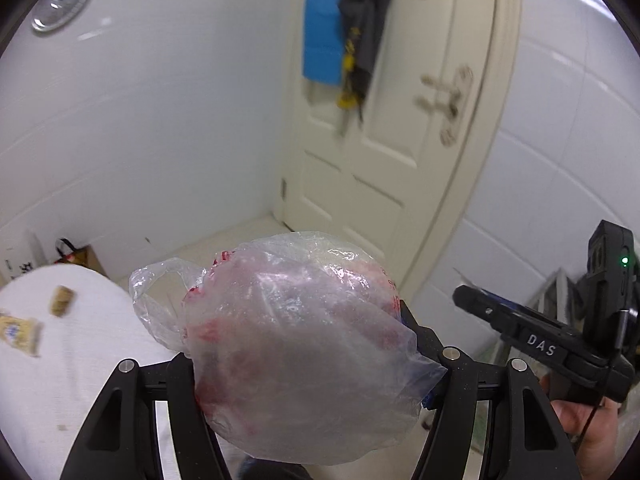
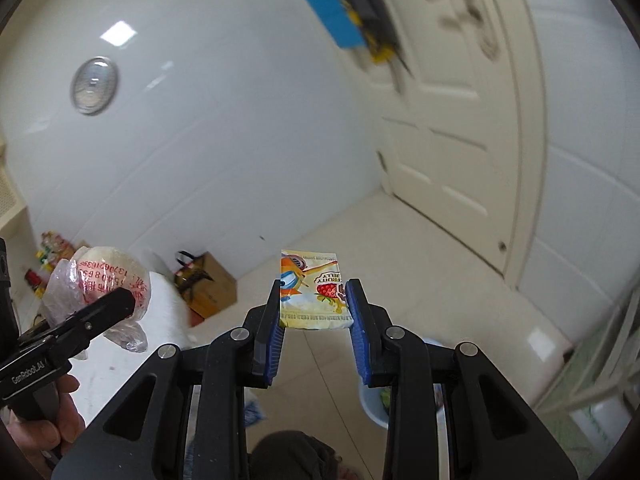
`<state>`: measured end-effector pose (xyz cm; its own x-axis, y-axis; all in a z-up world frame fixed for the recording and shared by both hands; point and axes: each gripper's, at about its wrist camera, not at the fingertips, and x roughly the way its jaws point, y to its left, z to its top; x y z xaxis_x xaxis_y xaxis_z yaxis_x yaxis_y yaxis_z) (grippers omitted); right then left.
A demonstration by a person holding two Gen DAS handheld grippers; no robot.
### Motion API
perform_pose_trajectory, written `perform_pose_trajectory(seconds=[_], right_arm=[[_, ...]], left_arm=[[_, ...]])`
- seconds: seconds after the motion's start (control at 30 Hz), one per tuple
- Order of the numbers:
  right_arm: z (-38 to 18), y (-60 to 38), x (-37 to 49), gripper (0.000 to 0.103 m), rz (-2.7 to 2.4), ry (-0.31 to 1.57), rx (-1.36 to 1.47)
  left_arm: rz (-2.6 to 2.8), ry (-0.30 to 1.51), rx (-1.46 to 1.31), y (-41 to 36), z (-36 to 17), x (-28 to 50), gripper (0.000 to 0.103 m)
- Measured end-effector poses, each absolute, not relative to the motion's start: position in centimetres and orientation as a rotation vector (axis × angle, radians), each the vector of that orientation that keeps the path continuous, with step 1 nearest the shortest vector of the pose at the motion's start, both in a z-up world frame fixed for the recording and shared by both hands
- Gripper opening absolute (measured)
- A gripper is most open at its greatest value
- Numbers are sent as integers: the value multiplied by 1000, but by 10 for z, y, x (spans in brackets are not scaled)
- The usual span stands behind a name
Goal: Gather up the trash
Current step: 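Lift and carry the plastic bag and printed packet in both tools to the bin, then open both tools to drop the bag and packet into the bin, then bring both open tools back over the table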
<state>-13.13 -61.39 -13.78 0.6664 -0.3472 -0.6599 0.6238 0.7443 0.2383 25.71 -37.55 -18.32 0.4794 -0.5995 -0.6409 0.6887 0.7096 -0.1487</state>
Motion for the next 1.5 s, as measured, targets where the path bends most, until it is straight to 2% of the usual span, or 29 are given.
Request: perform_pose_trajectory(seconds=[0.37,0.7,0.77,0.87,0.93,0.97,1.03,1.13,1.17,1.2,1.5], right_arm=[[-213,-678,-138,29,-634,757,616],[-261,-709,-128,30,-640,845,701],[-268,-713,-126,32,-637,856,715],[-273,-717,-126,33,-643,863,734],[-274,-720,-126,42,-656,863,745],[-274,-721,-128,52,-664,859,750],[-272,-722,-129,60,-674,850,755],[-268,-720,-132,81,-697,839,753],[-268,-720,-133,95,-709,837,754],[-267,-719,-134,103,-733,830,755],[-243,-701,-130,103,-748,791,727]], left_arm=[[-842,939,234,-449,-248,311,63],[-855,1069,318,-560,-294,377,64],[-852,1081,345,-575,-301,383,66],[-834,1093,396,-597,-310,393,77],[-825,1095,400,-603,-311,399,85],[-816,1091,403,-607,-310,401,88],[-790,1061,419,-612,-307,402,101],[-763,1027,428,-612,-301,395,102],[-759,1019,422,-610,-300,389,102],[-751,1008,414,-609,-297,386,102],[-742,923,372,-575,-269,348,102]])
